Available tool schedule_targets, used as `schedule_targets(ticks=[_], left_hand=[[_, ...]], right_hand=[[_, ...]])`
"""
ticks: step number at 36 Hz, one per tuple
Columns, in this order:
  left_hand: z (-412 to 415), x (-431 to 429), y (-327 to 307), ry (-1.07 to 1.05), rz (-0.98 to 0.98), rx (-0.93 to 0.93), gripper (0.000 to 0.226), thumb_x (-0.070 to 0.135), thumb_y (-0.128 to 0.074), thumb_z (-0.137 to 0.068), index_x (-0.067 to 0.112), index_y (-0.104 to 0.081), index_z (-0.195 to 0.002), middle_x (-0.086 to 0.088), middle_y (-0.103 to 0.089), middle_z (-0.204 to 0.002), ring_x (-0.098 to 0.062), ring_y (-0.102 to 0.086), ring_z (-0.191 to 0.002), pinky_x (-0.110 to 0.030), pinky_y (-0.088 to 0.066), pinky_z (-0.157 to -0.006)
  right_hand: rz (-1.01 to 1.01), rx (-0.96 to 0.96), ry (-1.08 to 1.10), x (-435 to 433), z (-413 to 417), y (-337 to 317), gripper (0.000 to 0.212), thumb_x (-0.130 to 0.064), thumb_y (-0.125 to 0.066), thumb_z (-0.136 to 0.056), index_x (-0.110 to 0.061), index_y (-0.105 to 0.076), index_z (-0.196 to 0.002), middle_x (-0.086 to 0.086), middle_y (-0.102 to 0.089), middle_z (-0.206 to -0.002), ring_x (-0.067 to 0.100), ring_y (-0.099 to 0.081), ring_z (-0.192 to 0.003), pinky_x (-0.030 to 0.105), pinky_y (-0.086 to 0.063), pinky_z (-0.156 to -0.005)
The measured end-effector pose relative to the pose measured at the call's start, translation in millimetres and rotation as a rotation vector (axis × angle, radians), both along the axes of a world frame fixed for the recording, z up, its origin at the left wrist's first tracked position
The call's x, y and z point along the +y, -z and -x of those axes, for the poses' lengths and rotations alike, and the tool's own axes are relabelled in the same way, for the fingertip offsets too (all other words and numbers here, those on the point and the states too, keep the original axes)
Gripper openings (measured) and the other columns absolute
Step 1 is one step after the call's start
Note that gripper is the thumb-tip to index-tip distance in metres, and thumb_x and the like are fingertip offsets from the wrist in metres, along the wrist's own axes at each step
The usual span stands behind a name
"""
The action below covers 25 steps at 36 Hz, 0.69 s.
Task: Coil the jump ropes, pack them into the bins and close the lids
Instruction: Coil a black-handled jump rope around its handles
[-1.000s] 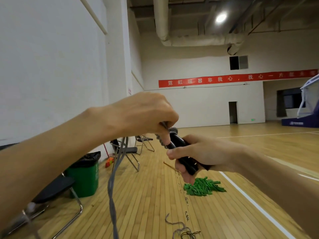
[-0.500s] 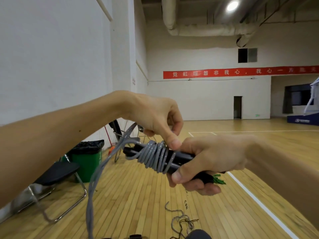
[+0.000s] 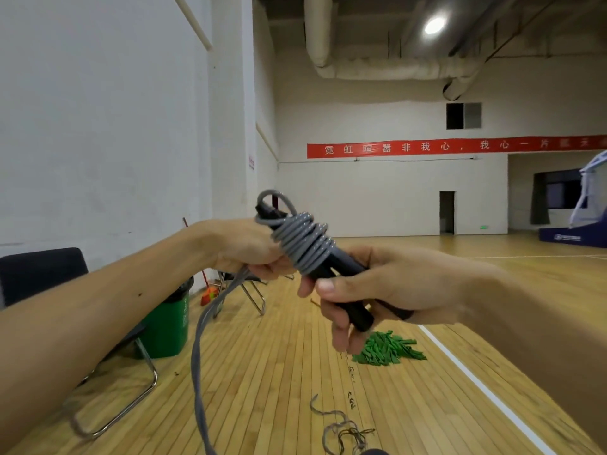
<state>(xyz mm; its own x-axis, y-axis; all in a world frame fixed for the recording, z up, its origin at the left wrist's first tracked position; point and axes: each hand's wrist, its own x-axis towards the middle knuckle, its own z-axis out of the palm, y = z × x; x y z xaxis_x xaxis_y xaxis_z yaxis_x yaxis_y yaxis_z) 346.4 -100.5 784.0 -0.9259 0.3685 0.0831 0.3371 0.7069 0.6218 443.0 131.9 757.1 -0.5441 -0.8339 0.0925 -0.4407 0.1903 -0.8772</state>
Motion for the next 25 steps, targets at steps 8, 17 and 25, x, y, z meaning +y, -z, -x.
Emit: schedule_targets(ticks=[8, 17, 25], left_hand=[[-45.3, 21.4, 3.9, 0.248, -0.195, -0.024, 0.047, 0.044, -0.043, -0.097, 0.027, -0.062, -0.057, 0.005, -0.036, -0.049, -0.006, -0.026, -0.039, -0.018, -0.023, -0.035], [-53.5, 21.5, 7.0, 0.258, -0.222, 0.031, 0.052, 0.062, -0.044, -0.091, 0.018, -0.069, -0.082, 0.003, -0.04, -0.057, -0.008, -0.027, -0.045, -0.019, -0.025, -0.04], [-52.3, 20.1, 13.7, 0.203, -0.12, 0.106, 0.041, 0.046, -0.046, -0.1, 0.012, -0.067, -0.093, 0.002, -0.043, -0.056, -0.01, -0.03, -0.046, -0.02, -0.028, -0.042]], right_hand=[[0.324, -0.051, 0.051, -3.9, 14.1, 5.7, 0.027, -0.017, -0.07, -0.089, -0.004, -0.058, -0.11, 0.003, -0.052, -0.069, 0.014, -0.048, -0.056, 0.024, -0.043, -0.052], [0.486, 0.003, 0.226, -7.5, 27.7, 16.3, 0.024, -0.014, -0.069, -0.087, 0.003, -0.059, -0.101, 0.005, -0.057, -0.067, 0.014, -0.05, -0.054, 0.024, -0.044, -0.05], [0.55, 0.15, 0.502, -0.1, 46.9, 17.8, 0.013, -0.011, -0.065, -0.095, -0.002, -0.058, -0.089, 0.007, -0.057, -0.063, 0.018, -0.049, -0.049, 0.026, -0.042, -0.045]])
